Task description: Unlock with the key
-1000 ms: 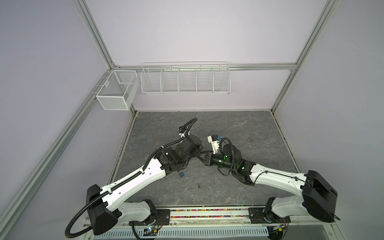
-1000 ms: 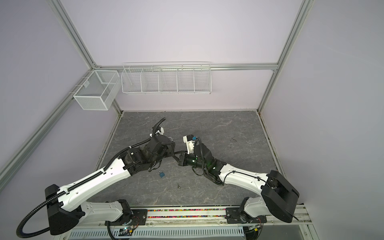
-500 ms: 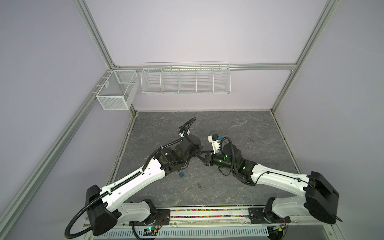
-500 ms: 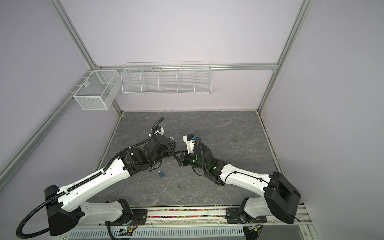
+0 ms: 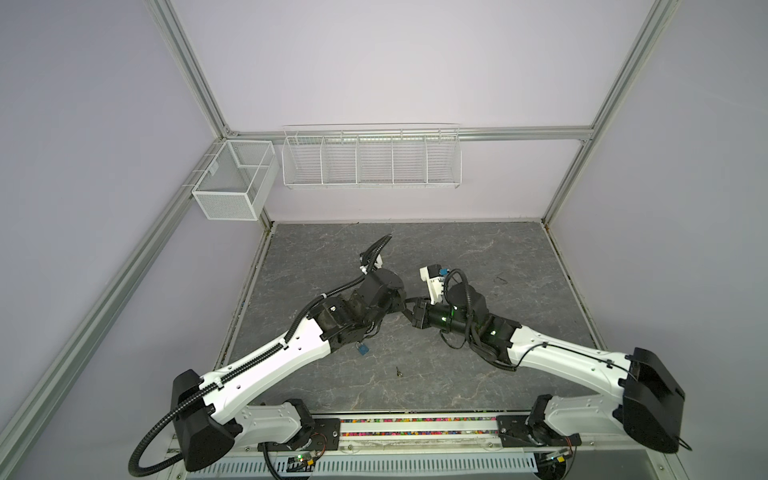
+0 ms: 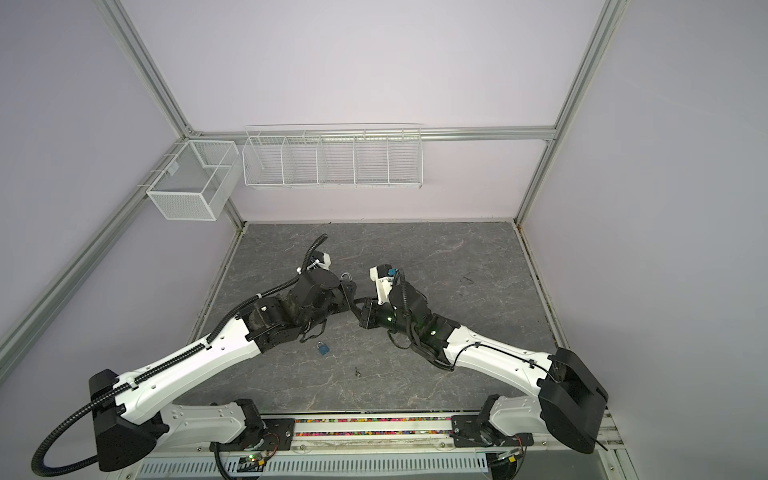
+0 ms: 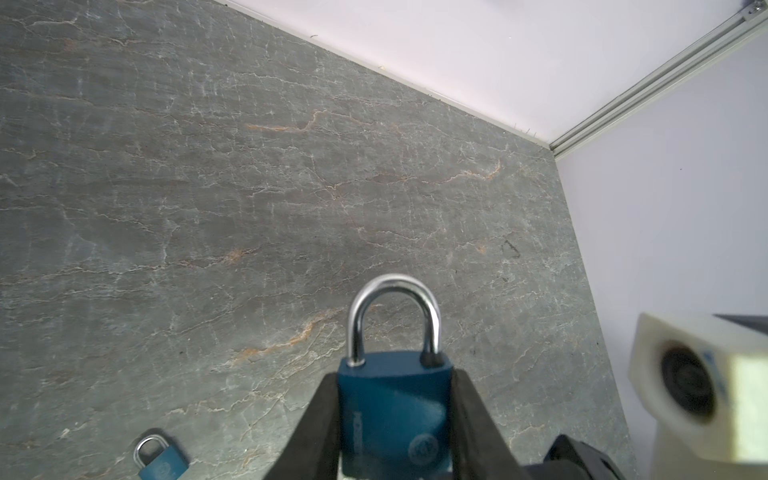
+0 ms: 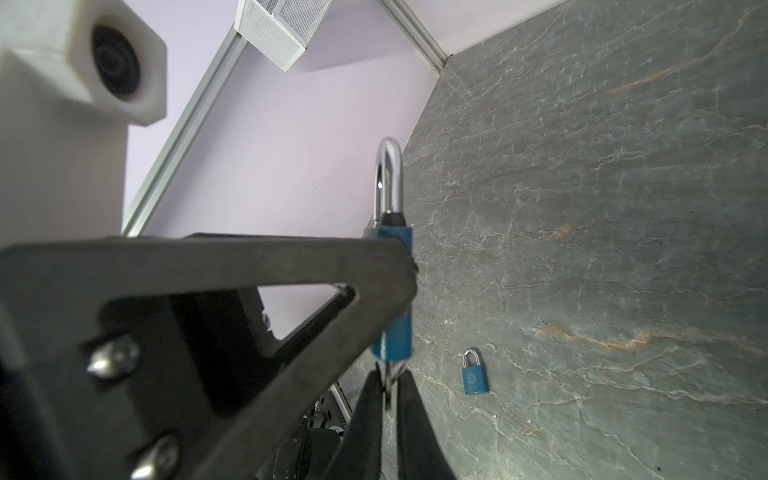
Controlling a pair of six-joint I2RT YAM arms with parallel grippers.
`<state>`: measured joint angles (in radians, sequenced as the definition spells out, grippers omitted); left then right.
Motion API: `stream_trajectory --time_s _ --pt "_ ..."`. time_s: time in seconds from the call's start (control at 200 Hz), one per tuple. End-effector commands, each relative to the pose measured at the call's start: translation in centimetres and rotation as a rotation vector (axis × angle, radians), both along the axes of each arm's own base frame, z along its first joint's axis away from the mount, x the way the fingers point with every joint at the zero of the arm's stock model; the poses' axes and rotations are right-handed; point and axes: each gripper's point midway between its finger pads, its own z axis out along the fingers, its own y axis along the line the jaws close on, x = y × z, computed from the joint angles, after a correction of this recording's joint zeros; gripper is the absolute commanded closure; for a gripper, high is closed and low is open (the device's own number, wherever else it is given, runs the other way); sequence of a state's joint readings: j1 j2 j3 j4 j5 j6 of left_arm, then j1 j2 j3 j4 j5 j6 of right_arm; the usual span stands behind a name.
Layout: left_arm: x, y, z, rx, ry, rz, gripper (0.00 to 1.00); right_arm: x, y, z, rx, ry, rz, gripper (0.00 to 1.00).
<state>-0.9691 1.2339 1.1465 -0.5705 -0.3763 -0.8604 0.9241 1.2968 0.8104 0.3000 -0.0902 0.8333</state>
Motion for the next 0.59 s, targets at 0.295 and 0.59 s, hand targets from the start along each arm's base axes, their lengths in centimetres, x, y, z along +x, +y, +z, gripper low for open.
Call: stream_trajectory --time_s 0.295,0.59 --pt "0.7 1.2 3.6 -0.028 -0.087 0.061 1.00 -0.8 -1.2 3.5 0.095 -0.075 -0.002 0.68" --pt "0.9 2.0 4.5 -0.065 -0.112 0.099 1.00 -0.2 -0.6 4.5 0.198 0.016 -0.042 0.68"
